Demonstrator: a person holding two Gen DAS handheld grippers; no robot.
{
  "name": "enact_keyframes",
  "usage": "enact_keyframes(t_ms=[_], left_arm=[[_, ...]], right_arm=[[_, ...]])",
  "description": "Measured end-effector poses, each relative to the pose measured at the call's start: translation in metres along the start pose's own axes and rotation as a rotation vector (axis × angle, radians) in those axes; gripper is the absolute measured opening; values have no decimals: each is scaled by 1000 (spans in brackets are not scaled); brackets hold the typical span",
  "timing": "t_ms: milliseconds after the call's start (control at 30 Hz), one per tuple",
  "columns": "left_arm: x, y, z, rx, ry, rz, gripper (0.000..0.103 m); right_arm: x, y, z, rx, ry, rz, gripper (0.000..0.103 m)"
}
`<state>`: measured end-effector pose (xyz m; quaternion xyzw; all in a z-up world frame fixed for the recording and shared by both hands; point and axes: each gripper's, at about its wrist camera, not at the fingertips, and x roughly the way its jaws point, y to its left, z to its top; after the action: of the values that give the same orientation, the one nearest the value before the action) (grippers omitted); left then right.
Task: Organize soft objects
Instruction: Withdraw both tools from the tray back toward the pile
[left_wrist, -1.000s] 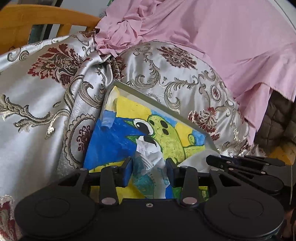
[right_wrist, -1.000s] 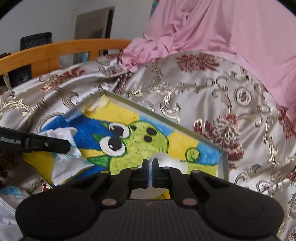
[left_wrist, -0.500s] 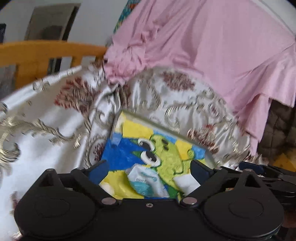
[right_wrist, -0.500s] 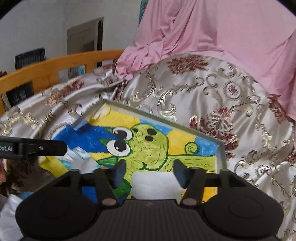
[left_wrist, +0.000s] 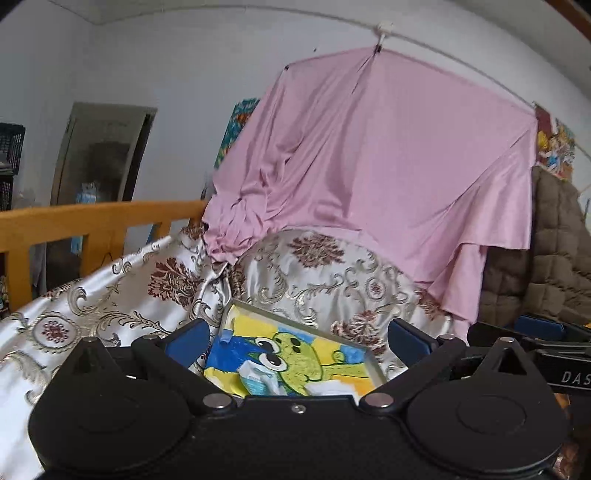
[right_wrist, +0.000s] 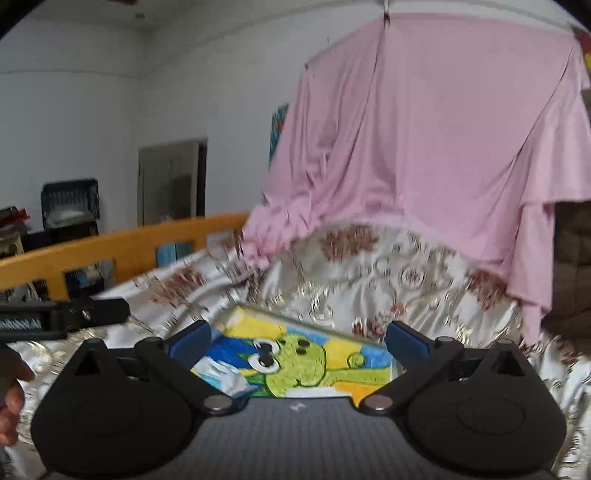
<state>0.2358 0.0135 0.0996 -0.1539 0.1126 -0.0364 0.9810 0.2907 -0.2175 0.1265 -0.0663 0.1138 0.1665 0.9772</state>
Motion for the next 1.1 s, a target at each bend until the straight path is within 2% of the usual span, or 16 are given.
enact_keyframes(t_ms=[233, 500, 767, 1100], left_arm=[[-72, -19, -16, 74, -18, -24, 102], [-136, -18, -38, 102, -19, -48, 102], [-165, -9, -63, 112, 6, -96, 102], [-173, 1, -98, 163, 84, -120, 102]], right_arm=[[-79, 16, -3, -25, -27, 6, 103], [-149, 38, -40, -24, -58, -93, 103], [-195, 62, -82, -29, -45, -174, 103], [-216, 78, -120, 13, 15, -212, 103]])
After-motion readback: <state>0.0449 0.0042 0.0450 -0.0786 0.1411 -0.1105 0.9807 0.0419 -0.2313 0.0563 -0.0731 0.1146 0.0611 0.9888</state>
